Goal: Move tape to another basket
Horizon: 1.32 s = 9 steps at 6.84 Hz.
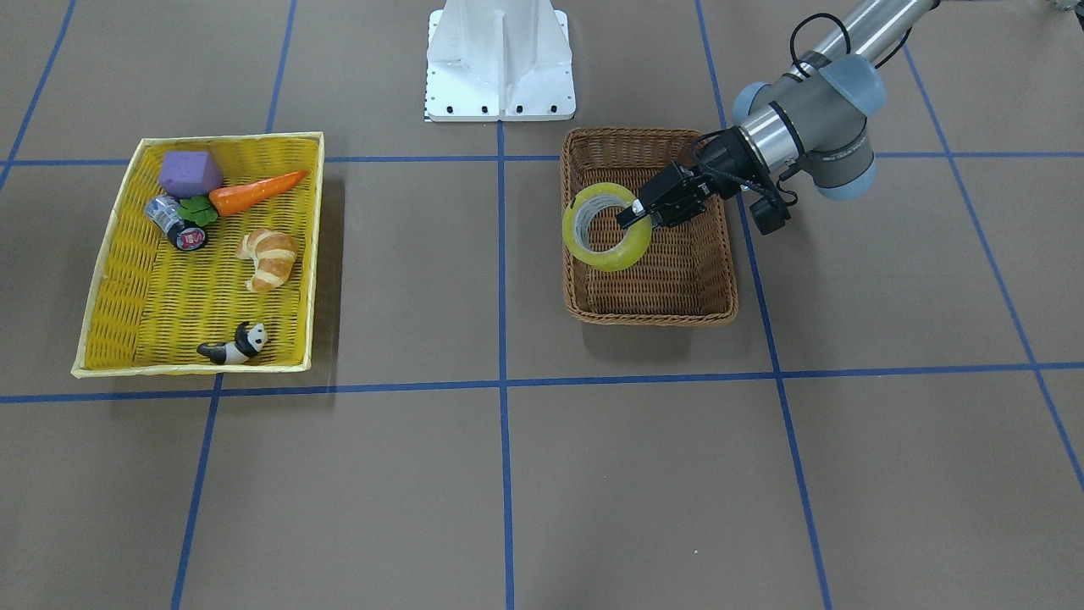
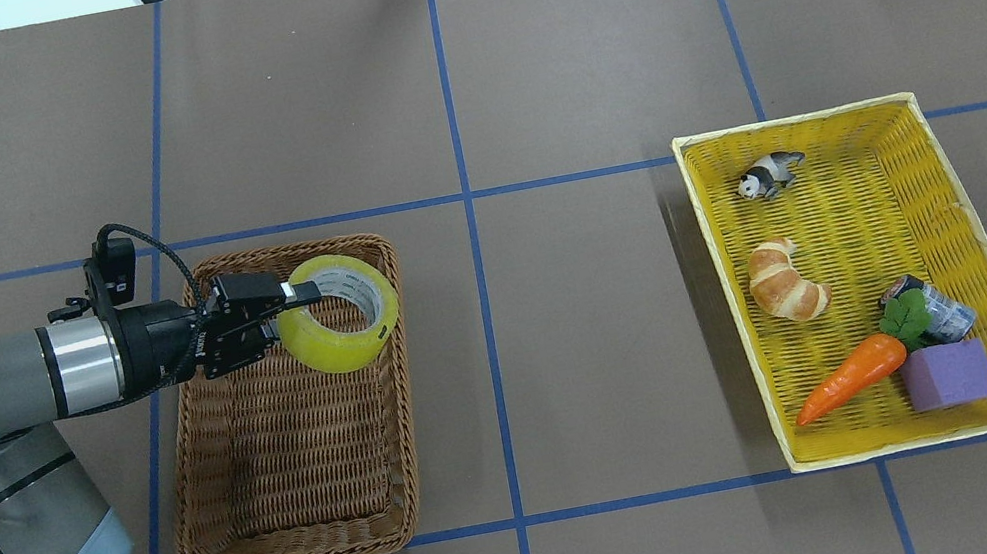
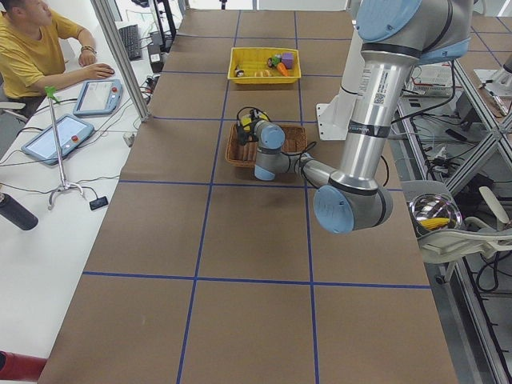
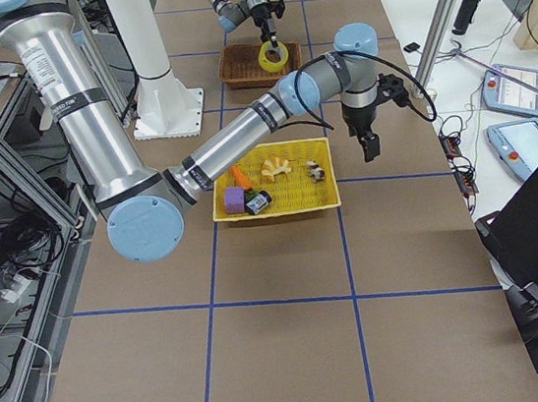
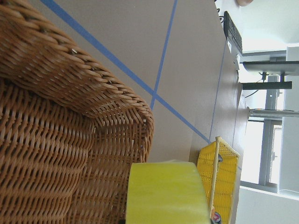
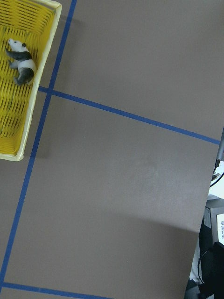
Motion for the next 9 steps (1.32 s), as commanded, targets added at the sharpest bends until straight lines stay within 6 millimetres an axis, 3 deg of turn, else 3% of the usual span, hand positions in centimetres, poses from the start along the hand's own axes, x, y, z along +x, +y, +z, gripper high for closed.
traceTargets([
  [1,0.1,0.0,0.1,-0.001,0.001,0.001,0.0,-3.4,-1.4,1.0,0.024,-0.068,0.023,1.0],
  [2,0.1,0.0,0.1,-0.001,0.001,0.001,0.0,-4.4,-1.7,1.2,0.025,-0.086,0.067,0.87],
  [3,0.0,0.0,0.0,0.0,0.001,0.0,0.0,-4.4,-1.8,0.8,0.022,-0.082,0.11,0.18],
  [4,0.0,0.0,0.0,0.001,0.0,-0.001,0.0,-4.7,-2.7,-0.8,0.035,-0.064,0.121,0.01],
  [5,0.0,0.0,0.0,0.001,-0.001,-0.001,0.0,-4.4,-5.3,-3.1,0.071,-0.065,0.128,0.01],
  [7,0.1,0.1,0.1,0.0,-0.001,0.0,0.0,-0.7,-12.6,-9.7,0.179,-0.044,0.205,0.01],
  [8,0.3,0.3,0.2,-0.006,0.0,0.02,0.0,0.3,-15.0,-11.9,0.236,-0.061,0.285,0.01],
  [9,3.1,2.1,0.8,-0.022,0.009,0.052,0.0,0.5,-17.9,-14.0,0.259,-0.161,0.369,0.01],
])
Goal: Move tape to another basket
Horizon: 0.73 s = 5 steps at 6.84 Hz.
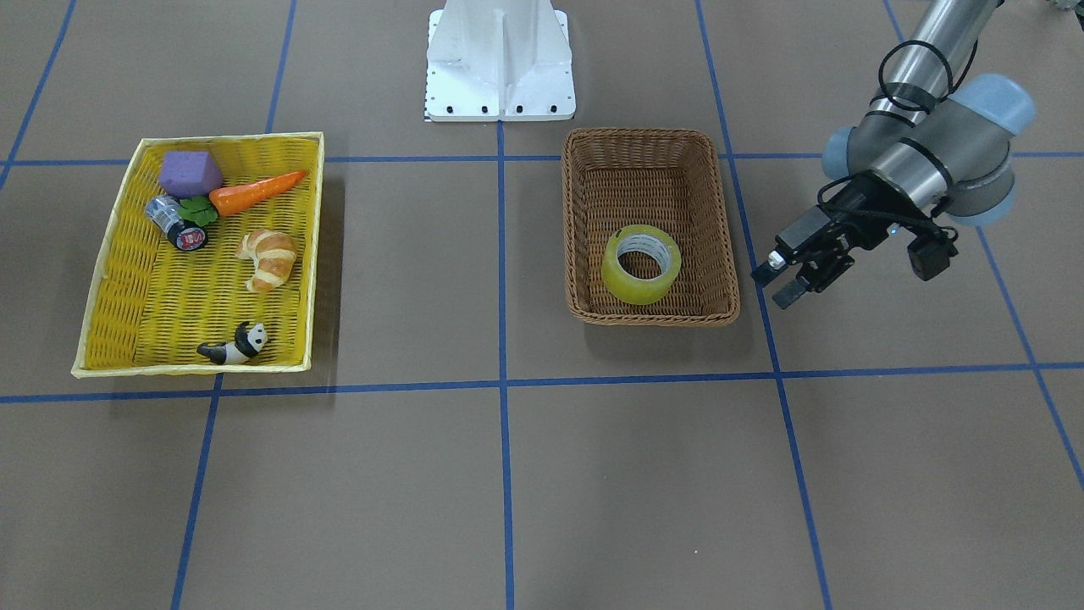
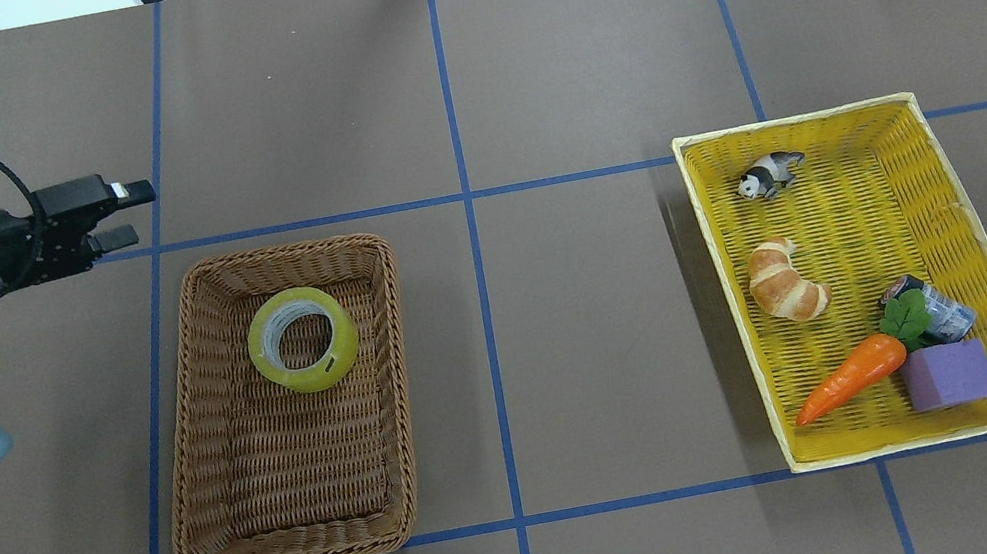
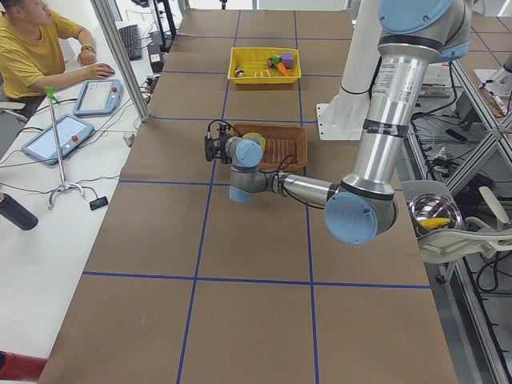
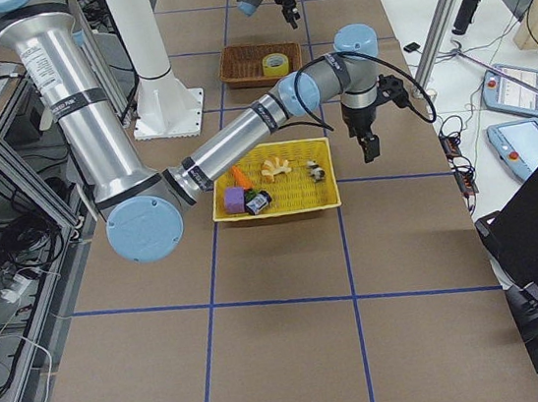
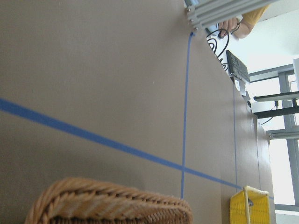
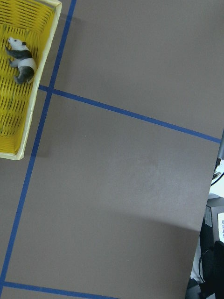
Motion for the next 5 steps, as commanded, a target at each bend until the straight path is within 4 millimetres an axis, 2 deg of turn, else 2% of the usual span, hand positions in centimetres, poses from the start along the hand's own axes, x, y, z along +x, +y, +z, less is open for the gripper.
traceTargets([
  [1,5.5,3.9,1.4,-0.036,0.024,0.066,0.0,-2.7,-7.6,-5.5,0.025,-0.213,0.239,0.01],
  [2,8.8,7.0,2.9,-0.061,0.044,0.019,0.0,-4.7,-10.7,-8.2,0.002,-0.34,0.362,0.01],
  [3,11.9,9.8,3.7,-0.09,0.058,0.041,0.0,-7.3,-13.0,-11.2,-0.048,-0.462,0.488,0.01],
  [4,14.0,12.6,4.9,-0.127,0.08,0.08,0.0,-10.2,-15.2,-15.3,-0.121,-0.576,0.579,0.01],
  [5,15.6,14.9,6.0,-0.161,0.103,0.113,0.0,-12.2,-17.4,-18.6,-0.202,-0.665,0.584,0.01],
])
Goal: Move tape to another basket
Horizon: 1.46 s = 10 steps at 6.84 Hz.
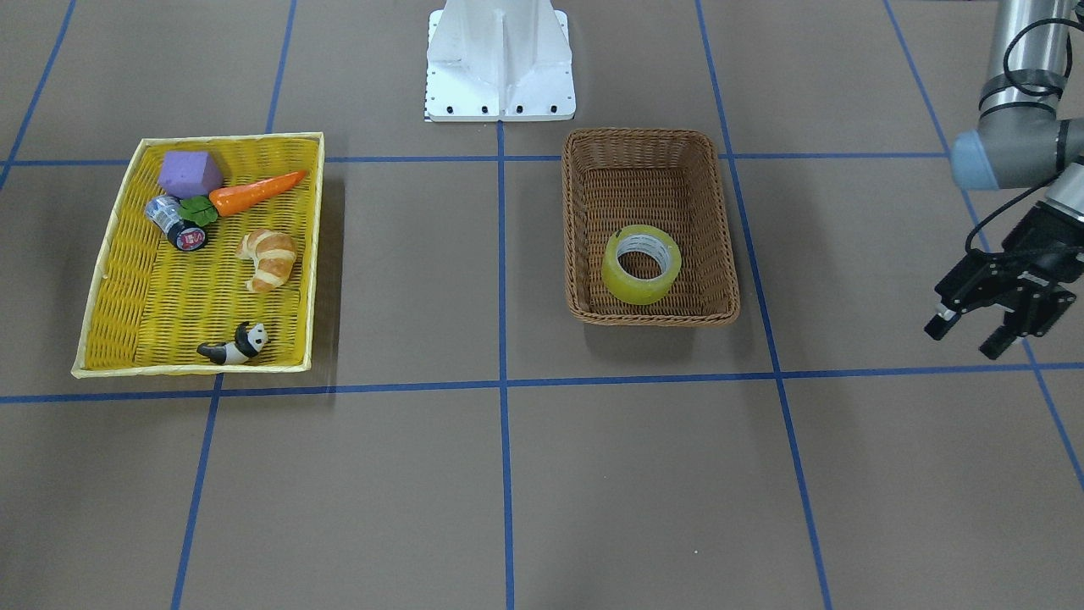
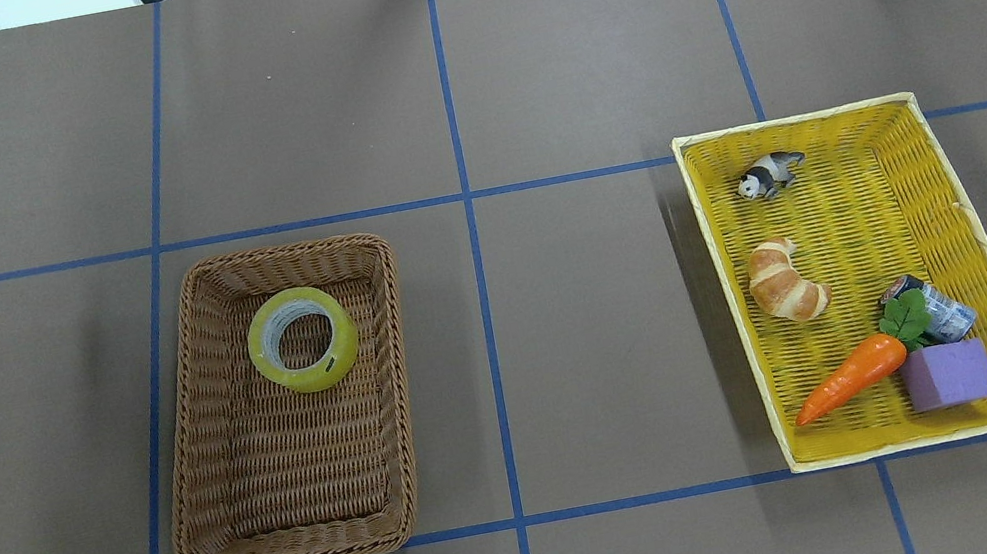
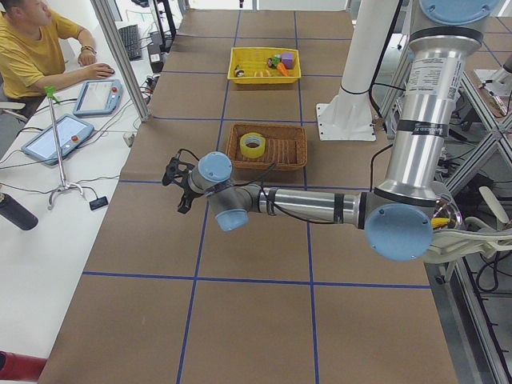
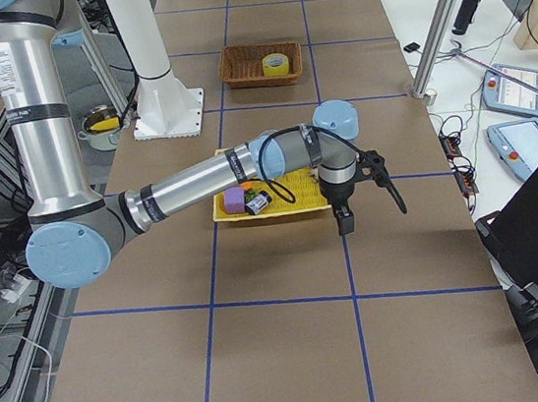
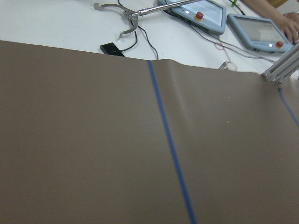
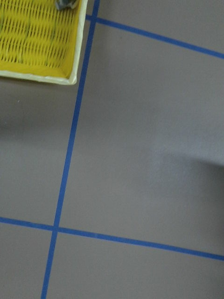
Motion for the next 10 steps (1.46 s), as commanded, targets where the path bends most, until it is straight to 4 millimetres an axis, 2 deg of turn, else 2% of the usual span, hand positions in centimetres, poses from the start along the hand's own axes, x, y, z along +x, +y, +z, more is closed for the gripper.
traceTargets([
  [1,2.9,3.3,2.6,-0.059,0.027,0.051,0.0,-8.9,1.1,-3.0,-0.201,-0.135,0.152,0.01],
  [2,3.8,3.5,3.7,-0.082,0.028,0.069,0.0,-13.6,3.0,-5.6,-0.278,-0.173,0.245,0.01],
  [3,4.4,3.5,4.4,-0.094,0.027,0.079,0.0,-16.1,3.5,-7.3,-0.338,-0.188,0.243,0.01],
  [4,4.5,3.4,4.2,-0.089,0.028,0.079,0.0,-18.7,8.5,-7.5,-0.411,-0.208,0.189,0.01],
  [5,4.5,3.3,4.1,-0.088,0.028,0.08,0.0,-20.1,10.6,-7.6,-0.441,-0.263,0.163,0.01],
  [7,4.5,3.3,4.2,-0.089,0.028,0.081,0.0,-20.8,11.5,-7.4,-0.455,-0.259,0.145,0.01],
  [9,4.2,2.9,3.9,-0.082,0.026,0.077,0.0,-19.0,11.6,-7.2,-0.484,-0.098,0.047,0.01],
  [10,4.2,2.8,3.9,-0.082,0.026,0.077,0.0,-17.9,10.9,-8.3,-0.481,-0.097,0.043,0.01],
])
